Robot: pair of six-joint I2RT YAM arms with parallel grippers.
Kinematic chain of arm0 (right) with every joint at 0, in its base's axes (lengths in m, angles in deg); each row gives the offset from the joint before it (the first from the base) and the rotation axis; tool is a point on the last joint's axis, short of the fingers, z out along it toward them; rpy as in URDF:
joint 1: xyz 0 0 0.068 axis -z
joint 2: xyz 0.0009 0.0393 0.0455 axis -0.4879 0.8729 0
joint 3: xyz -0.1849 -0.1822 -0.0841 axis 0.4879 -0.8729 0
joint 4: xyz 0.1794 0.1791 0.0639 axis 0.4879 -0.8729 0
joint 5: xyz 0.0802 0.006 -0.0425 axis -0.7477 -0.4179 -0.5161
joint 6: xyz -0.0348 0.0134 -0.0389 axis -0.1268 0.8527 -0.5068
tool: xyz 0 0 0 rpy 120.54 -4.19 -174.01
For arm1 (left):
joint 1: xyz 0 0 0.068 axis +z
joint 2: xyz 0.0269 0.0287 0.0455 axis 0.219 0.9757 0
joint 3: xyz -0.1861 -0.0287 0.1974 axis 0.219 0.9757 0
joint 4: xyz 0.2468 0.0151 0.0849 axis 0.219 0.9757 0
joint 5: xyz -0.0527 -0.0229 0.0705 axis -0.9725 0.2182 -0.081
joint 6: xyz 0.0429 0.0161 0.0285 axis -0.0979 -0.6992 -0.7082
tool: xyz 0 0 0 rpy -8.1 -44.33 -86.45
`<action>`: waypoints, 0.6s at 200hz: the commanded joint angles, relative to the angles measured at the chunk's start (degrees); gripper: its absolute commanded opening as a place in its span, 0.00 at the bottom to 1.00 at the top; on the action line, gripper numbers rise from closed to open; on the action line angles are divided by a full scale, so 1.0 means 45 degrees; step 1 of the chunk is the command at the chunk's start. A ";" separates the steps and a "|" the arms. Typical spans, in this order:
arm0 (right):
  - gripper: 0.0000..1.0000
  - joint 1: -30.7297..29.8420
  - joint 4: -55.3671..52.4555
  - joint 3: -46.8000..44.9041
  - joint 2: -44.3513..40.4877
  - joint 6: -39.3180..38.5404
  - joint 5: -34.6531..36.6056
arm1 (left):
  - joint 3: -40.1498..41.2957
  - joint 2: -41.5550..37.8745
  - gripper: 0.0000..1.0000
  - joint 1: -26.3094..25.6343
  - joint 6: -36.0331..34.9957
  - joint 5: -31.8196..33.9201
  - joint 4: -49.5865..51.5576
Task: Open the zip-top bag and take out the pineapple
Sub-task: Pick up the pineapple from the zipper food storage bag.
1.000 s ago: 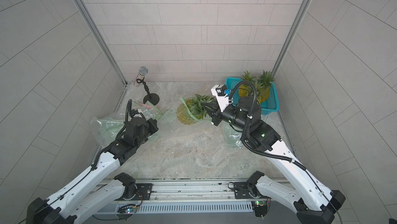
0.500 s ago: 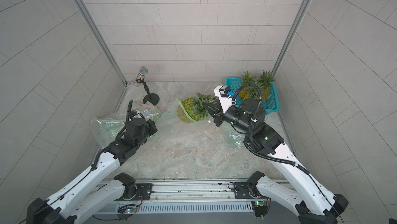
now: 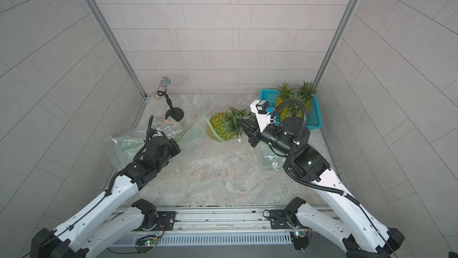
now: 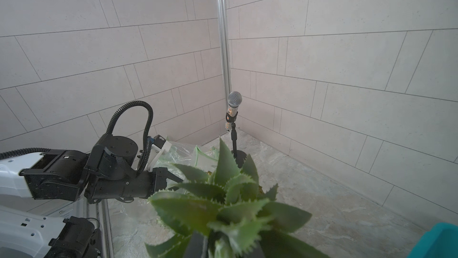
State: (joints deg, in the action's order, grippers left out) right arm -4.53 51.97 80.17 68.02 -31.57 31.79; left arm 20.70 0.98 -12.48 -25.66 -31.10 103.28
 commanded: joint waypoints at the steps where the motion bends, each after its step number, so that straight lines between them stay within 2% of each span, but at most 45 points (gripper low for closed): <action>1: 0.00 -0.0013 0.2338 0.0333 -0.0647 -0.0128 0.0303 | -0.0110 -0.0147 0.00 0.0122 0.0106 0.0582 0.0380; 68: 0.00 -0.0010 0.2433 0.0130 -0.1068 -0.0340 0.0577 | -0.0105 0.0007 0.00 0.0133 0.0165 0.0682 0.0333; 120: 0.00 -0.0018 0.2428 0.0208 -0.1263 -0.0525 0.0173 | -0.0286 0.0479 0.00 0.0154 0.0034 0.0997 0.0158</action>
State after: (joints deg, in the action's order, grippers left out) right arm -4.56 52.10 79.12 65.49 -32.75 32.51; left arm 20.68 1.89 -12.48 -25.53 -29.85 103.56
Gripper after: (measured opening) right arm 0.149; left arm 0.046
